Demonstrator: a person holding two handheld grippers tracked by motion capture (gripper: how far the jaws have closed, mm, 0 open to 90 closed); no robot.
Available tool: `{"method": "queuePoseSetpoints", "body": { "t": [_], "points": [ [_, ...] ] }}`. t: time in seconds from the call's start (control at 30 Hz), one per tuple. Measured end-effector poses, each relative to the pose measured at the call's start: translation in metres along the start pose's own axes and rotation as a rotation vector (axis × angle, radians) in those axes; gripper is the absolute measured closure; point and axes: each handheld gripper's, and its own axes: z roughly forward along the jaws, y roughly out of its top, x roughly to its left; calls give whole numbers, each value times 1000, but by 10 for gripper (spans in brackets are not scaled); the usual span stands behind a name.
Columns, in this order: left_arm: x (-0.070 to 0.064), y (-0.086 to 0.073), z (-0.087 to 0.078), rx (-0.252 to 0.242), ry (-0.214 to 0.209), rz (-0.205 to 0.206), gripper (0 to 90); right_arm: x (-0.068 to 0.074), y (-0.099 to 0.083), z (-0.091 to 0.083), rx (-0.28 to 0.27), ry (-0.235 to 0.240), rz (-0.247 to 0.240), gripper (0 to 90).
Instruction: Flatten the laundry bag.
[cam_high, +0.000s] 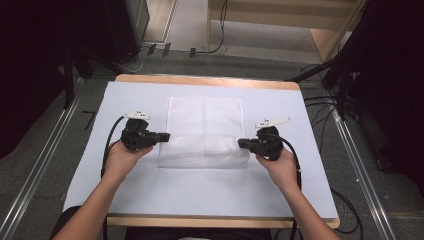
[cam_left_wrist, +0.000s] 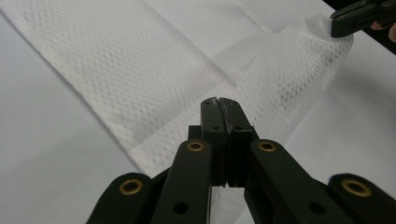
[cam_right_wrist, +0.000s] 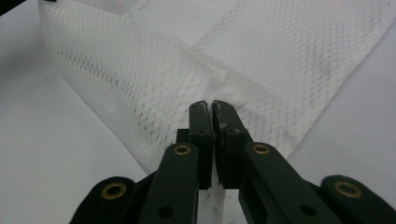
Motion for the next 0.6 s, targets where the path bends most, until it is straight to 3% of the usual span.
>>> {"method": "queuePoseSetpoints", "body": {
  "t": [0.4, 0.6],
  "points": [
    [-23, -21, -13, 31, -24, 18, 900, 17, -28, -21, 1, 21, 0, 855],
    [-34, -31, -16, 48, -38, 36, 877, 22, -39, -37, -34, 28, 1, 741]
  ]
}}
